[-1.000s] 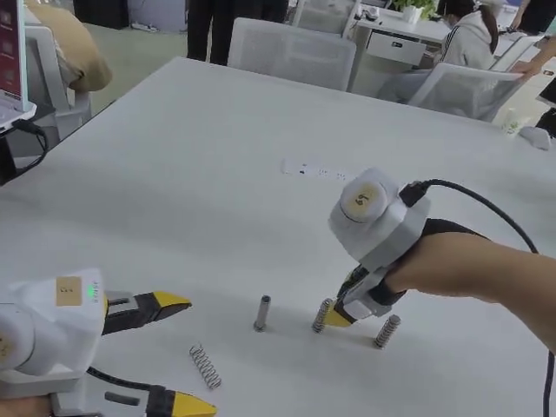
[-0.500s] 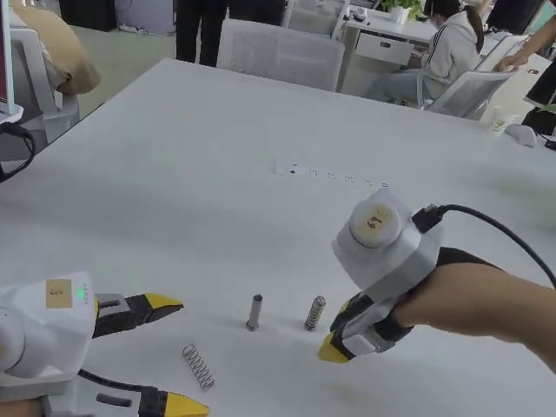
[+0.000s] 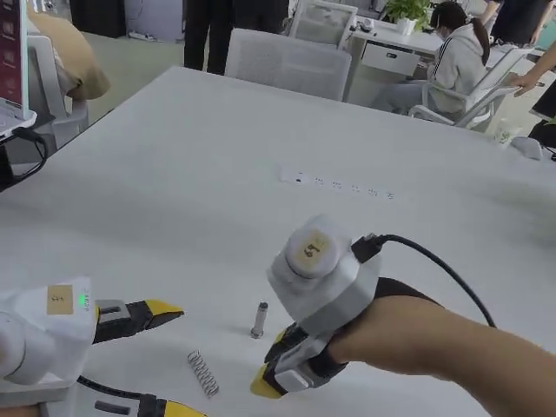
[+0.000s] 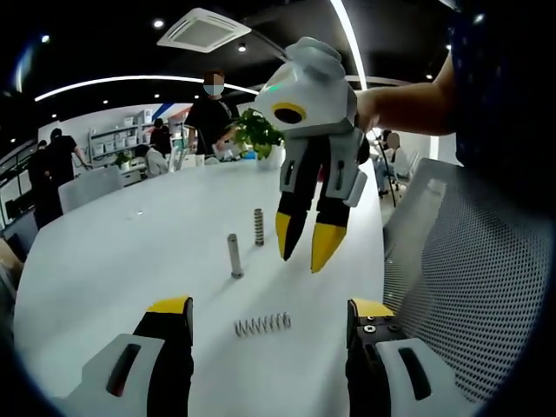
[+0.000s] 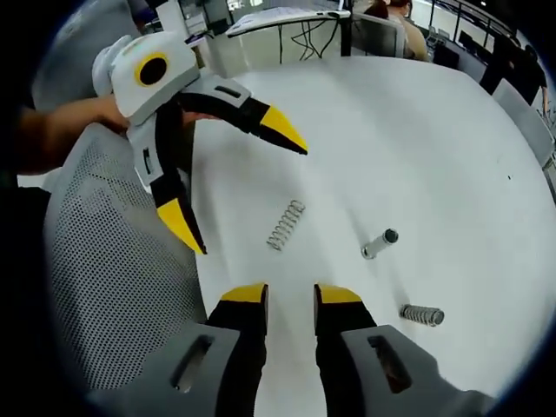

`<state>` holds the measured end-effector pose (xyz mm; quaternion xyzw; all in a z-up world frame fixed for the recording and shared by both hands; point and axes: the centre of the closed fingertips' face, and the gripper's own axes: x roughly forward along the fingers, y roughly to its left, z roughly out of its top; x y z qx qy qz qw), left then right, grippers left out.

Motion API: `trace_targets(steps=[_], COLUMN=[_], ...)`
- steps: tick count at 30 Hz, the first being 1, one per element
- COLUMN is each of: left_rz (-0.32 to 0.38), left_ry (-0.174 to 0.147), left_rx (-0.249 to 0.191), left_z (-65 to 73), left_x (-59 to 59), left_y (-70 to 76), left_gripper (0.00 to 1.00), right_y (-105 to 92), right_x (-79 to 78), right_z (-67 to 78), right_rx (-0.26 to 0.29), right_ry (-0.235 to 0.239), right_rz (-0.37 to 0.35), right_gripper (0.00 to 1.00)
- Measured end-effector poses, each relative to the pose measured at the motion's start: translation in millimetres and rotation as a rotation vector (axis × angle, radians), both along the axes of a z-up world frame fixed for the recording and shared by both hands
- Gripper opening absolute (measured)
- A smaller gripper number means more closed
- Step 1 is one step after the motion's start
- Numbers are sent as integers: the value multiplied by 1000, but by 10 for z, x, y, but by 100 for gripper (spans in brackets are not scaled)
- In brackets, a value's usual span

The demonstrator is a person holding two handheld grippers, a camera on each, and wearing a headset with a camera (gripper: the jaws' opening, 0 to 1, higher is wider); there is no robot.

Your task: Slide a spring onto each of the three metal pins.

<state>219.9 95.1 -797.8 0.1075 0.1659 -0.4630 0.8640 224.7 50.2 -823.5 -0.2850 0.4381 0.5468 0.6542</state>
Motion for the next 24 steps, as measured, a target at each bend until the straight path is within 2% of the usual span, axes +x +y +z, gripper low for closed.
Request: trace_targets(steps=[6, 14, 18, 20, 24], left_rz=[3, 7, 12, 12, 6], left_ry=[0, 1, 1, 2, 3], left_rx=[-2, -7, -8, -10, -9], left_z=[-8, -42, -41, -32, -23], left_x=[-1, -7, -2, 2, 2], left_y=[19, 50, 74, 79, 73], left_gripper=[68, 67, 67, 66, 66], right_y=[218, 449, 493, 493, 495], right_x=[-24, -19, -17, 15, 40], right_z=[-35, -194, -293, -329, -352], right_rx=[26, 29, 4, -11, -21], right_ry=[-2, -13, -17, -44, -68], right_rz=[0, -21, -35, -35, -34], right_gripper=[19, 20, 20, 20, 20])
